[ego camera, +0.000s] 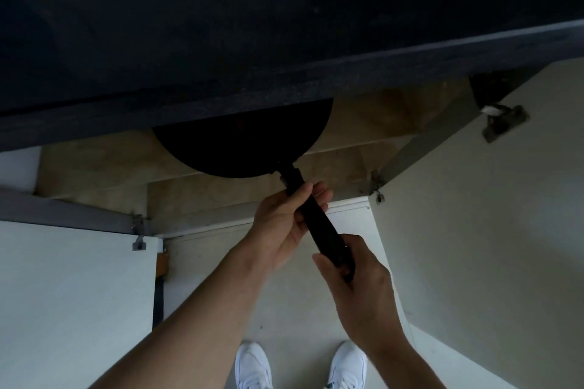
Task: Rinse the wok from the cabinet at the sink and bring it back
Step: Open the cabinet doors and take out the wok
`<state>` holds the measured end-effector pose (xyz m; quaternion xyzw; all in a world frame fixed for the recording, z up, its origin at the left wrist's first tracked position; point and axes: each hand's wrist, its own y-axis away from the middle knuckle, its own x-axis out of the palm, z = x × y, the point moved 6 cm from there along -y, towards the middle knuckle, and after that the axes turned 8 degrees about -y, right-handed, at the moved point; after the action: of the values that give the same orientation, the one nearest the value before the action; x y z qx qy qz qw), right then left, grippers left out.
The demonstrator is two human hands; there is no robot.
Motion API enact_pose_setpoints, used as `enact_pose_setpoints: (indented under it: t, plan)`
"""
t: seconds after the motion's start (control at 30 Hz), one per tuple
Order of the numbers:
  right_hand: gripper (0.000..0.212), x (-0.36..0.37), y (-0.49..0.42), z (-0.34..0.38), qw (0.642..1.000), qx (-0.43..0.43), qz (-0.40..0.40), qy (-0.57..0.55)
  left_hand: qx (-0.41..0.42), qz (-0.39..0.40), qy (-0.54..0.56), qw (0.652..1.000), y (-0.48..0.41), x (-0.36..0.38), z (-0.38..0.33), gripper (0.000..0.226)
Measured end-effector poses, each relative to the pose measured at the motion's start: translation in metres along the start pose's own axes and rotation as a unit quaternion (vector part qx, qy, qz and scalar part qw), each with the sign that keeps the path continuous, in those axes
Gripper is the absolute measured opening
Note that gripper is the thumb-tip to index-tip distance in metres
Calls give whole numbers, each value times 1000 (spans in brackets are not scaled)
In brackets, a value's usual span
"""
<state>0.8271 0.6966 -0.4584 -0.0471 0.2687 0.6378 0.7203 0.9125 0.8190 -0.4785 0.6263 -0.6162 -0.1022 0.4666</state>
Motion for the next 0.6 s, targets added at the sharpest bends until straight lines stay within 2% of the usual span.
enact_pose_setpoints:
  t: [0.07, 0.13, 0.23, 0.37, 0.47, 0.6]
  plan:
    - [11, 11, -11, -3, 982, 116, 117, -92, -4, -2, 0, 1000, 2, -5, 2, 20]
    - [16, 22, -20, 3, 934, 218, 207, -191, -13, -1, -1, 1000, 3, -10, 3, 22]
    - [20, 36, -34, 21, 907, 241, 269, -217, -32, 17, -18, 999, 5, -16, 1, 27]
    - [5, 54, -43, 32, 887, 251, 274, -274, -29, 37, -56, 997, 1, -22, -11, 28]
    - [22, 61, -44, 31, 888, 259, 248, -287, -26, 48, -60, 997, -5, -22, -17, 23]
    - [33, 67, -39, 28, 917, 235, 202, -252, -40, 41, -52, 997, -7, -26, -13, 21]
